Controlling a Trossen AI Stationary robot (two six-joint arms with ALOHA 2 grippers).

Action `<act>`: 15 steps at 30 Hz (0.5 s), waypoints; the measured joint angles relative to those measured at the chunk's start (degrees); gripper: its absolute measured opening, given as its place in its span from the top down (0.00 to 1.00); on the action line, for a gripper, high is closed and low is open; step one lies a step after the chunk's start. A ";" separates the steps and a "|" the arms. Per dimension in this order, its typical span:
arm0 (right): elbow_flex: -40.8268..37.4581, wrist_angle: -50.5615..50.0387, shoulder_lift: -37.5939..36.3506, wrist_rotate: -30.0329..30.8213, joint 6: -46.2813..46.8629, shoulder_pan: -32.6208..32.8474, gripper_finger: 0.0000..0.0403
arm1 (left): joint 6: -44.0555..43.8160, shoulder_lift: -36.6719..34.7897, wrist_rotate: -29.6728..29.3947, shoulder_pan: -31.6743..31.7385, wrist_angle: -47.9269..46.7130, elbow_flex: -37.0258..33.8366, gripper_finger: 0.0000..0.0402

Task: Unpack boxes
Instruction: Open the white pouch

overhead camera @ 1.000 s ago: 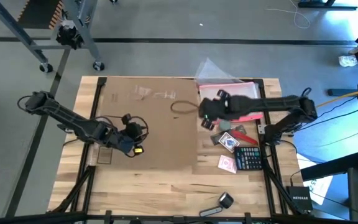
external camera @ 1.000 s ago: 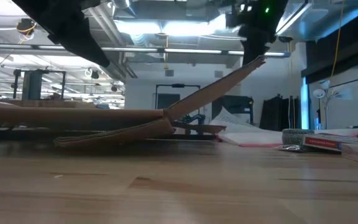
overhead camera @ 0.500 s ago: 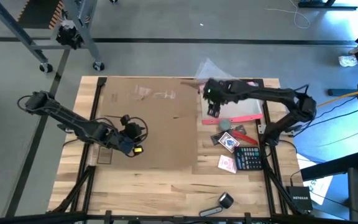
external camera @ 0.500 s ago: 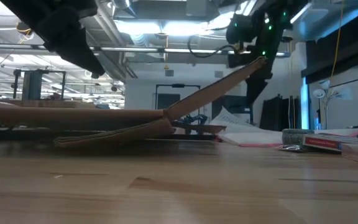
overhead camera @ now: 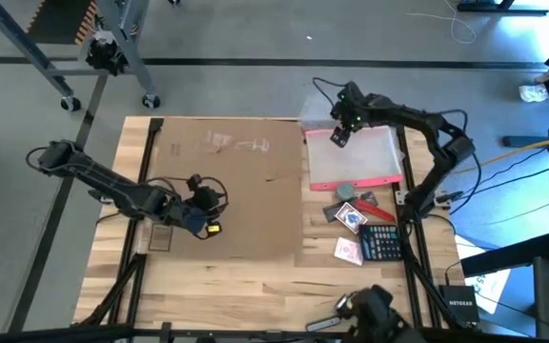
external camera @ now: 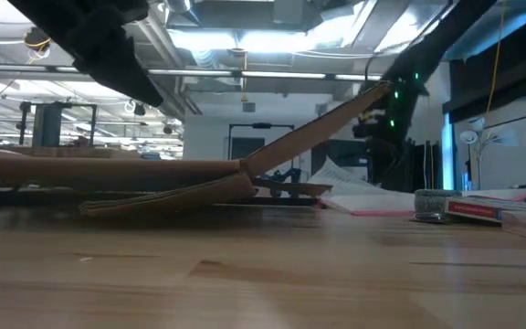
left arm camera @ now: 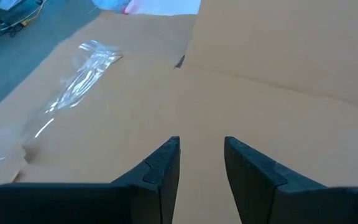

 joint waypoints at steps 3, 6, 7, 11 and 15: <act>-0.02 0.82 3.71 -1.20 -4.01 -2.89 0.41 | 0.00 -0.01 0.00 0.95 -0.02 0.00 0.71; -0.02 0.83 6.88 -1.83 -8.51 -4.55 0.41 | -0.02 -0.02 -0.02 1.92 0.04 0.00 0.71; 0.00 0.70 7.81 -2.42 -9.52 -4.68 0.41 | -0.02 -0.02 0.00 2.28 0.00 0.00 0.71; 0.39 -0.21 10.36 -3.09 -10.80 -4.58 0.45 | -1.06 -0.02 -0.03 3.49 0.16 0.00 0.71; 0.42 -0.98 11.34 -3.13 -11.87 -4.04 0.64 | -1.01 -0.02 0.00 3.99 0.80 0.00 0.71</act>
